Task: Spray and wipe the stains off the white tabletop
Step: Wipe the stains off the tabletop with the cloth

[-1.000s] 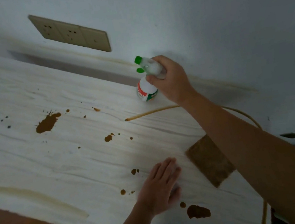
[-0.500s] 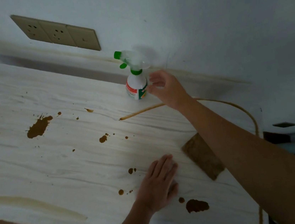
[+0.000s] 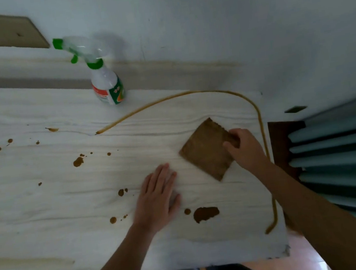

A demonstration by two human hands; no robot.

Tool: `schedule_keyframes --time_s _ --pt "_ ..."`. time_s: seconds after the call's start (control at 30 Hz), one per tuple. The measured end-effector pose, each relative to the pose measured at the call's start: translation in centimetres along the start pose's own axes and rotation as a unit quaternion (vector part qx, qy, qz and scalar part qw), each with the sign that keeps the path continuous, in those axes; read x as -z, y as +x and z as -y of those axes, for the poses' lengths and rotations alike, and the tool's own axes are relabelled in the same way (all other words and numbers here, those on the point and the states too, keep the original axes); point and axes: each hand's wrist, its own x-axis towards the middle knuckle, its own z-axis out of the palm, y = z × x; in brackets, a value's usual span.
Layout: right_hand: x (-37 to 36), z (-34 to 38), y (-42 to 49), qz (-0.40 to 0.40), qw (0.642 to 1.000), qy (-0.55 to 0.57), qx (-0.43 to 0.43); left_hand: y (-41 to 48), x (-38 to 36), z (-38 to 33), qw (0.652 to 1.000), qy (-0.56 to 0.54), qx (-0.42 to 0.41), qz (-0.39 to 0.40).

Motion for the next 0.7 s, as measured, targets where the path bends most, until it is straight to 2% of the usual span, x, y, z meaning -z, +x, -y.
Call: schedule_keyframes --time_s 0.13,0.27,0.37,0.57,0.7 --pt "-0.3 -0.8 0.4 -0.039 0.999 -0.019 -0.02 0.0 0.1 -0.1 1.0 0.004 0.004 0.005" --pt "0.0 -0.1 1.4 0.0 0.998 0.022 -0.056 0.0 0.3 -0.3 1.0 0.006 0.006 0.006" --pt "0.0 0.4 1.9 0.032 0.998 0.034 -0.043 0.1 0.4 -0.3 1.0 0.015 0.007 0.01" --pt "-0.6 0.2 0.7 0.033 0.994 0.096 -0.026 0.1 0.6 -0.4 1.0 0.023 0.009 0.017" --pt "0.8 0.8 -0.4 0.052 0.979 0.186 -0.058 0.2 0.8 -0.5 1.0 0.021 0.008 0.014"
